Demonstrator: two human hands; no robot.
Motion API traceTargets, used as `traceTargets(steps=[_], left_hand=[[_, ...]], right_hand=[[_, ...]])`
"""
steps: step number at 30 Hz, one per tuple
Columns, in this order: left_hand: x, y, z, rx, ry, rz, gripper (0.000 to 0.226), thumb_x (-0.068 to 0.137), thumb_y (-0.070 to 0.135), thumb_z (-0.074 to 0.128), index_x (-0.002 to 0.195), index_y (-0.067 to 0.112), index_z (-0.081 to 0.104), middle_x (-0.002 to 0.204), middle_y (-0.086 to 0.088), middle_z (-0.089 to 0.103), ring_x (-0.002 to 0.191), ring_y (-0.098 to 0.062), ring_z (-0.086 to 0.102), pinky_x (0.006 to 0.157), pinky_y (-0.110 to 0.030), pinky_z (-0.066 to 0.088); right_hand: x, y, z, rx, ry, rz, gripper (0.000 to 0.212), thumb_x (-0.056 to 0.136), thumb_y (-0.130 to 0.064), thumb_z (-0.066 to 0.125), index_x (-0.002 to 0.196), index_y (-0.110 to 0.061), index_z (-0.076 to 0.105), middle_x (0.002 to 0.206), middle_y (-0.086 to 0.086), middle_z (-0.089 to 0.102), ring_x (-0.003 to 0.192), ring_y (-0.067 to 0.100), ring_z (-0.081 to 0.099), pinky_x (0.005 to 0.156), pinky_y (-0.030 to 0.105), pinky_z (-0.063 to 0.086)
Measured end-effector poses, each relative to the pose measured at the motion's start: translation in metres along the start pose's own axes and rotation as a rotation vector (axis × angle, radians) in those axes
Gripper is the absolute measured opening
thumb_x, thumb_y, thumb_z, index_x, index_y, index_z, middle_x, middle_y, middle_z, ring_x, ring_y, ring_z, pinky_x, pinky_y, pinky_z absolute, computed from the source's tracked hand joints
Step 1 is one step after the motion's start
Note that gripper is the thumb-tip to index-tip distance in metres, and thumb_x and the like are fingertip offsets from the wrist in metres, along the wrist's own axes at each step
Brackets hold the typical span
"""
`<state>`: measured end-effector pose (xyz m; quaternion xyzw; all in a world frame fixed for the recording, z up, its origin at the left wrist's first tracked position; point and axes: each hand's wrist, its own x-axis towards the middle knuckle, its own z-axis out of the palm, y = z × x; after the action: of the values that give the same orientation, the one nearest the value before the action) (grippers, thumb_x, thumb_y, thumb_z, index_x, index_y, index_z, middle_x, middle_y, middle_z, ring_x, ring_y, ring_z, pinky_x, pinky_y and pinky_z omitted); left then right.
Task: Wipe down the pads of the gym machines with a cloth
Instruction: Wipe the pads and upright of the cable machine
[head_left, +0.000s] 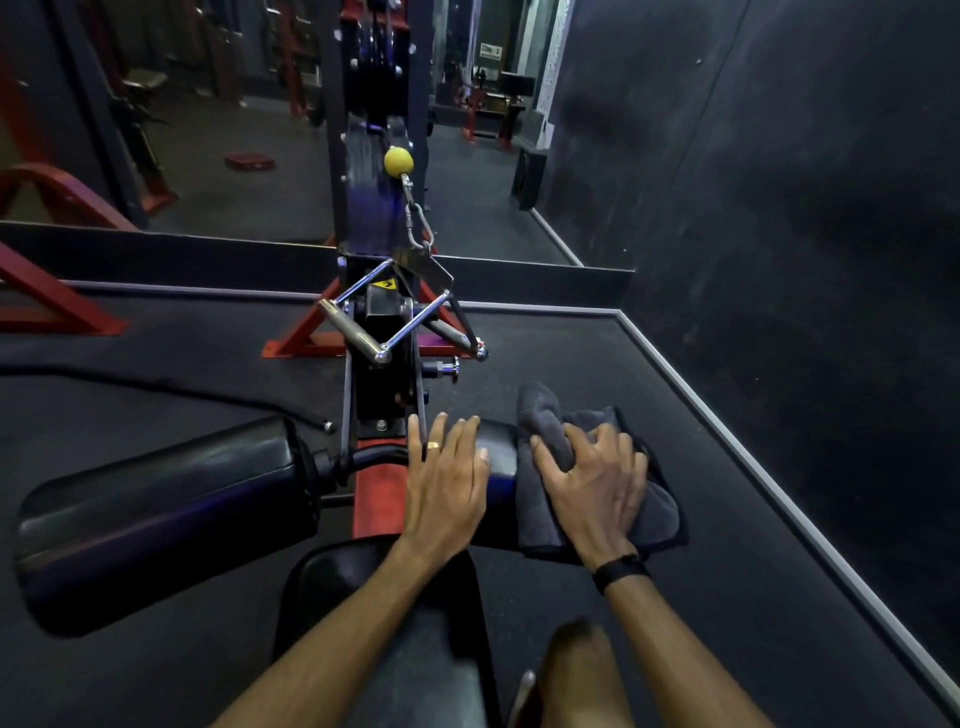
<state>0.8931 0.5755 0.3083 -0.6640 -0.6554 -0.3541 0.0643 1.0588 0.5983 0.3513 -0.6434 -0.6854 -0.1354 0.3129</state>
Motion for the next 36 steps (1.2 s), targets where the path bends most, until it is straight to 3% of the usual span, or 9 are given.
traceTargets(steps=[6,12,17,20,25,30,36], left_hand=[[-0.028,-0.015,-0.001,0.043,-0.046,0.037,0.052,0.103,0.031,0.028,0.15,0.011,0.039,0.151,-0.01,0.048,0.145,-0.031,0.037,0.119,-0.058,0.013],[-0.004,-0.017,-0.008,0.037,-0.036,-0.022,0.052,0.101,0.039,0.028,0.141,0.018,0.055,0.149,-0.008,0.051,0.143,-0.029,0.041,0.12,-0.054,0.005],[0.03,-0.002,-0.003,-0.009,-0.162,-0.171,0.084,0.091,0.056,0.002,0.145,0.011,0.049,0.151,-0.004,0.049,0.149,-0.026,0.029,0.117,-0.041,-0.023],[0.031,0.003,-0.002,-0.035,-0.217,-0.199,0.09,0.086,0.055,-0.007,0.142,0.013,0.049,0.146,-0.002,0.053,0.15,-0.025,0.026,0.118,-0.046,-0.019],[0.019,0.004,0.0,-0.011,-0.181,-0.186,0.079,0.094,0.051,0.003,0.144,0.011,0.05,0.152,-0.009,0.048,0.15,-0.03,0.027,0.118,-0.047,-0.019],[-0.002,-0.001,0.004,0.043,-0.1,-0.113,0.056,0.103,0.04,0.024,0.143,0.014,0.053,0.15,-0.015,0.048,0.143,-0.036,0.039,0.118,-0.058,0.001],[-0.026,-0.006,0.003,0.081,-0.137,-0.121,0.053,0.103,0.037,0.027,0.15,0.021,0.042,0.158,-0.016,0.036,0.146,-0.035,0.032,0.116,-0.057,-0.003]], right_hand=[[-0.005,-0.046,0.01,0.021,0.006,-0.138,0.034,0.086,-0.059,0.059,0.089,-0.026,0.067,0.087,0.004,0.059,0.084,0.027,0.054,0.075,0.04,0.039],[-0.001,-0.006,0.004,0.053,-0.008,-0.131,0.033,0.086,-0.058,0.061,0.093,-0.027,0.069,0.089,0.005,0.059,0.085,0.028,0.052,0.075,0.04,0.038],[-0.001,0.043,-0.004,0.068,-0.001,-0.005,0.04,0.085,-0.06,0.055,0.096,-0.025,0.07,0.089,0.005,0.057,0.084,0.026,0.051,0.074,0.038,0.038],[-0.003,0.051,-0.006,0.066,0.002,0.035,0.039,0.085,-0.06,0.055,0.095,-0.025,0.069,0.085,0.001,0.053,0.083,0.023,0.048,0.073,0.036,0.035],[-0.004,0.033,-0.007,0.063,0.047,0.064,0.042,0.085,-0.06,0.051,0.089,-0.023,0.069,0.082,0.002,0.052,0.079,0.023,0.048,0.072,0.038,0.038],[-0.002,-0.001,0.001,0.029,0.019,0.024,0.04,0.084,-0.059,0.053,0.086,-0.023,0.07,0.083,0.005,0.057,0.081,0.027,0.052,0.074,0.041,0.04],[-0.004,-0.048,0.012,0.022,-0.004,-0.087,0.037,0.087,-0.058,0.054,0.089,-0.024,0.069,0.086,0.005,0.059,0.083,0.026,0.054,0.075,0.04,0.039]])
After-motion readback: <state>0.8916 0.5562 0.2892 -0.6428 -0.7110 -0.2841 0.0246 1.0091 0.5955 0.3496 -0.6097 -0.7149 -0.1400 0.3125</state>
